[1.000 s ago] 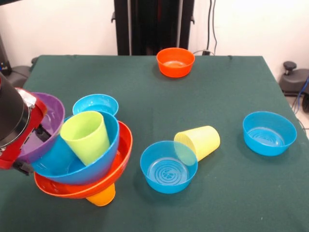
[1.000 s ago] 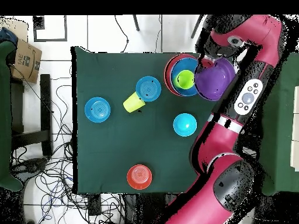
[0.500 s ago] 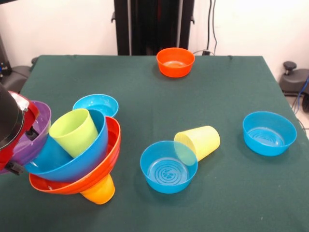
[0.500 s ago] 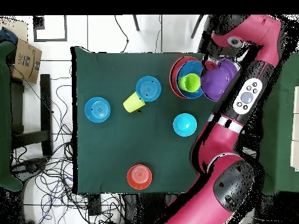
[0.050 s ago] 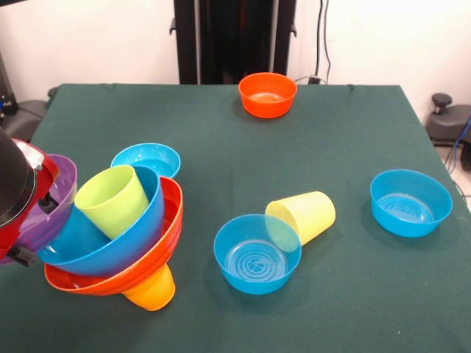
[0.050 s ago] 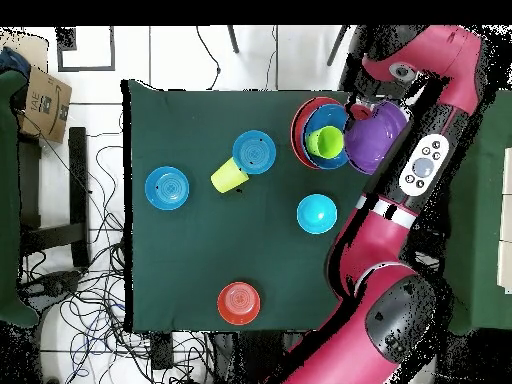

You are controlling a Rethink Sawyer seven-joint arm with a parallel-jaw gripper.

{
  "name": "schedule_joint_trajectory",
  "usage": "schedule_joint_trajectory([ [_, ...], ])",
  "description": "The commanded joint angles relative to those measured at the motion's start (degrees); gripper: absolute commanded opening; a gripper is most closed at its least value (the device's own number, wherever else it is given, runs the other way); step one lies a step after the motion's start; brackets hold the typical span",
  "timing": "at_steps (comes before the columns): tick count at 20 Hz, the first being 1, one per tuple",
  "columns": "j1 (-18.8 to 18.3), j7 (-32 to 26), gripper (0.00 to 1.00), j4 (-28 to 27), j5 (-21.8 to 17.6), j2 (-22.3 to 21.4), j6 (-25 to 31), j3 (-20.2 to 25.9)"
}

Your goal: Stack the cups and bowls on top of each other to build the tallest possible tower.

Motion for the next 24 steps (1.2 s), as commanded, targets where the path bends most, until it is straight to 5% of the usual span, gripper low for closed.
schedule_joint_trajectory([
  [1,2.2,-2.3,1.00,1.5,2.5,0.6,1.8,-7.8],
  [9,3.2,-3.6,1.00,2.4,3.7,-1.0,1.5,-11.5],
  [15,0.3,7.2,1.00,7.2,17.4,-0.4,-3.6,-12.9],
  [24,3.1,10.3,1.00,6.7,22.6,-3.7,-2.9,-17.5],
])
